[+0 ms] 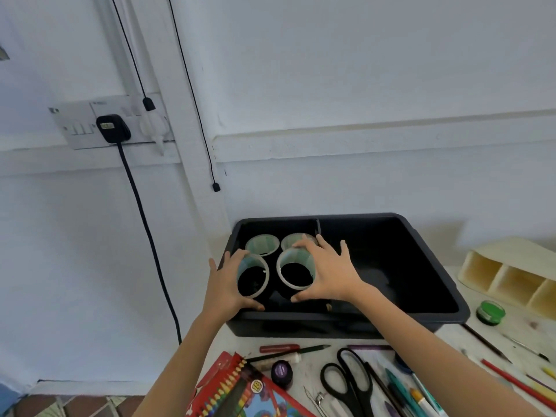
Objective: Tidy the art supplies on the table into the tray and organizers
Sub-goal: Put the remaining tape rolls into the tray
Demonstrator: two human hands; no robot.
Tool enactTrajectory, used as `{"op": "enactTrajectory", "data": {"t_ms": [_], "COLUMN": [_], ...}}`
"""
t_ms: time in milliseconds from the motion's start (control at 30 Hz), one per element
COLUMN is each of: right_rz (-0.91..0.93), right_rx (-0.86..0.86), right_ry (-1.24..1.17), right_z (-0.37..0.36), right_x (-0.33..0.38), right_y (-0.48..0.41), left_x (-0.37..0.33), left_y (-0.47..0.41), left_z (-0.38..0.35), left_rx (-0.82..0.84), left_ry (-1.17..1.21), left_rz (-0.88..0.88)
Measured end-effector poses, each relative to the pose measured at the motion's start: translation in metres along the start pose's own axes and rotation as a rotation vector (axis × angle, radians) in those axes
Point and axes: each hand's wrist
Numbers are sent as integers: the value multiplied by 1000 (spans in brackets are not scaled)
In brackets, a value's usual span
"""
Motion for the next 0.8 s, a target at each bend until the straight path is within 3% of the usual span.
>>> {"op": "enactTrajectory", "data": {"t_ms": [233,567,800], "right_rz": [13,-43,-62], "right_rx": [170,264,393], "right_ry": [413,734,747], "right_z": [-11,-19,-16], "right_x": [3,9,13], "right_y": [-23,-35,-48], "left_x": [-10,2,10], "left_y": [-17,-39,-42], "left_z": [-9,-31,-42], "left_rx": [214,355,355], "left_ry": [-178,-541,-425], "left_rz": [31,-13,-25]}}
Point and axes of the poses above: each hand's wrist, its own y-axis away from the middle knuckle, its own z-axis out of the back of the hand, x = y × z, and after that the axes turned 1 degree about -x, right-handed
